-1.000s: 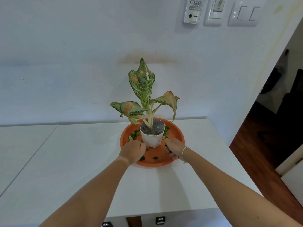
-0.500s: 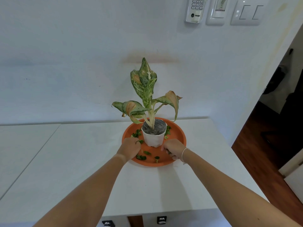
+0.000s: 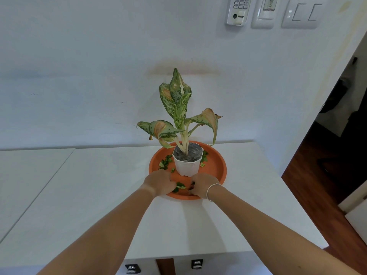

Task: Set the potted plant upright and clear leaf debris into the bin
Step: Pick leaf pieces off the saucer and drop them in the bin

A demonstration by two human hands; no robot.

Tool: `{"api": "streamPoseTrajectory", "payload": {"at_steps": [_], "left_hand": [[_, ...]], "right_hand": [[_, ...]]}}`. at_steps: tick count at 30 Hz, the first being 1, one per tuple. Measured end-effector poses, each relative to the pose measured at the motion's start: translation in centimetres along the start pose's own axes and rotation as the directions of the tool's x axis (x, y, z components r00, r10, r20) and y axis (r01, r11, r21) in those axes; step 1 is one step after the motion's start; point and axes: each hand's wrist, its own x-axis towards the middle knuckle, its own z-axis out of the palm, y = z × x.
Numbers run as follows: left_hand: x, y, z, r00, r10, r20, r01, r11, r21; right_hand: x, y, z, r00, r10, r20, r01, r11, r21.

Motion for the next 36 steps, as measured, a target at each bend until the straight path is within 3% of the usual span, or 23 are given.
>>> {"api": "streamPoseTrajectory", "payload": {"at_steps": [7,11,22,27,36], "left_hand": [[0.3,0.2,0.2,0.998,-0.042,-0.042,0.049,0.98,0.193],[0.3,0.0,0.5,0.994,-0.043,-0.096,0.063,0.974,0.219],[0.8,-0.7,0.8,0.997,-0.003,-0.071,0.005,1.0,0.021],[0.7,-2.0,0.3,0.999,0.008,-0.051,-0.013,0.994,-0.109],[-0.6,-3.5,-0.4,0.995,0.002,-0.095,-0.02,0.983,-0.183]], "right_hand": [[-0.4,-0.3,0.2,0.998,-0.025,-0.052,0.021,0.997,-0.077],[-0.4,0.0,0.1,0.997,-0.025,-0.074,0.023,0.999,-0.035],[0.0,-0.7,0.1,0.993,-0.02,-0.116,0.039,0.986,0.16],[0.3,-1.3,0.5,0.991,-0.017,-0.134,0.041,0.983,0.18],[1.0,-1.9,1.4,0.997,0.013,-0.079,0.002,0.983,0.186]]}}
